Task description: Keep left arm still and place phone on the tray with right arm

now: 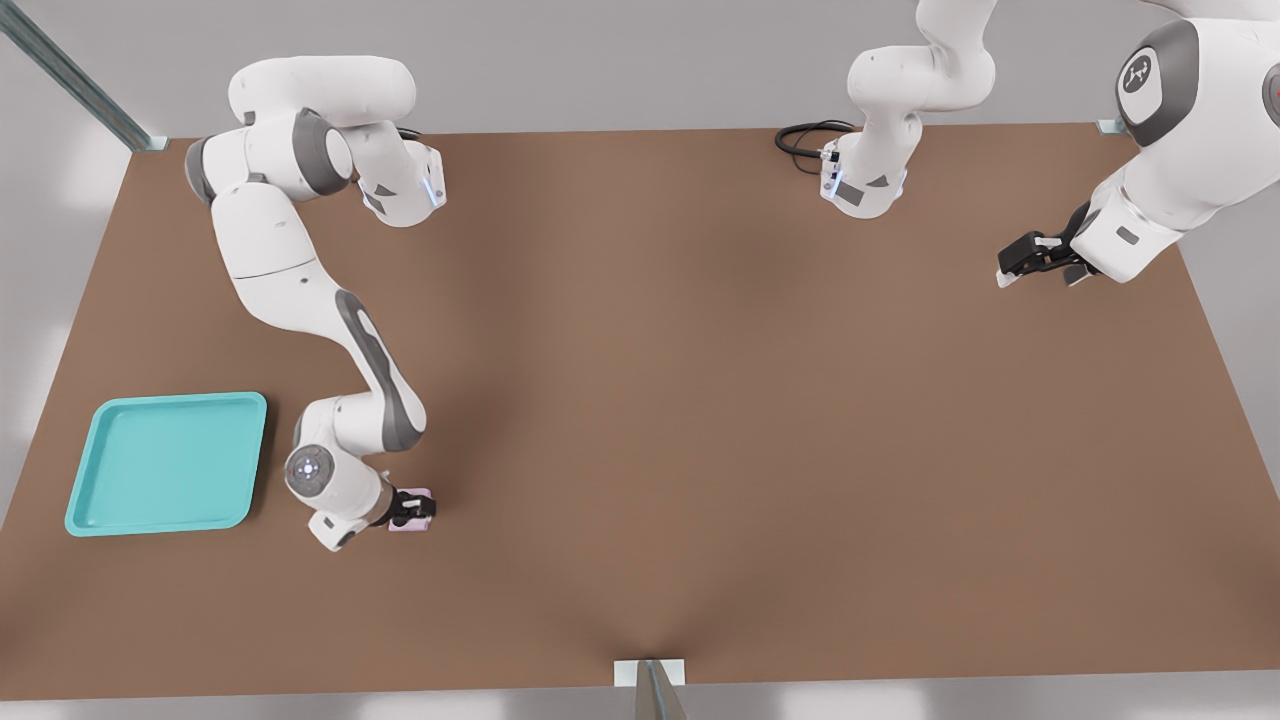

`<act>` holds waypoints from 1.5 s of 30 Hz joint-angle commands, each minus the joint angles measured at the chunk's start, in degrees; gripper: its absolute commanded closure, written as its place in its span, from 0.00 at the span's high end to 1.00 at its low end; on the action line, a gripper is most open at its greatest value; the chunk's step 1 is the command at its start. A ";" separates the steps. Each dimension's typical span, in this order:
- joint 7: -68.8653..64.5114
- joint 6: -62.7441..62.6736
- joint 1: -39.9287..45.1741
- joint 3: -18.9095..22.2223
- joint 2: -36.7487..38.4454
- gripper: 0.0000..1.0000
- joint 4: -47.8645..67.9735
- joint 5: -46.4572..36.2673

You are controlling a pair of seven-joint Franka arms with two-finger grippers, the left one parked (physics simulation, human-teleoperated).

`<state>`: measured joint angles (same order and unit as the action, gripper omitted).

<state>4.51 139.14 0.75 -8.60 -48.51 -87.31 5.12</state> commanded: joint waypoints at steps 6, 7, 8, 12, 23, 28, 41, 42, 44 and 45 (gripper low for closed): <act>11.83 0.34 -0.40 -0.02 0.00 1.00 -0.67 2.79; 12.71 0.34 -0.49 -0.02 0.00 1.00 -0.67 2.79; 13.33 0.34 -0.57 -0.10 0.00 1.00 -0.67 2.79; 15.17 0.34 -1.01 -0.10 0.26 1.00 -2.34 2.79; 14.82 0.34 -0.66 -0.19 0.35 0.78 -2.07 2.79; 14.65 -2.38 -0.22 -0.72 2.02 0.78 -2.07 2.79; -25.86 -8.89 27.90 -3.71 20.57 0.75 -18.42 2.79; -29.56 -8.89 30.36 -3.71 20.48 0.75 -18.42 2.79; -33.78 -8.80 33.79 -3.71 19.78 0.75 -18.33 2.79; -35.27 -8.71 35.11 -3.62 19.51 0.75 -18.25 2.79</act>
<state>-1.59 131.39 34.87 -12.23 -29.22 -105.54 7.60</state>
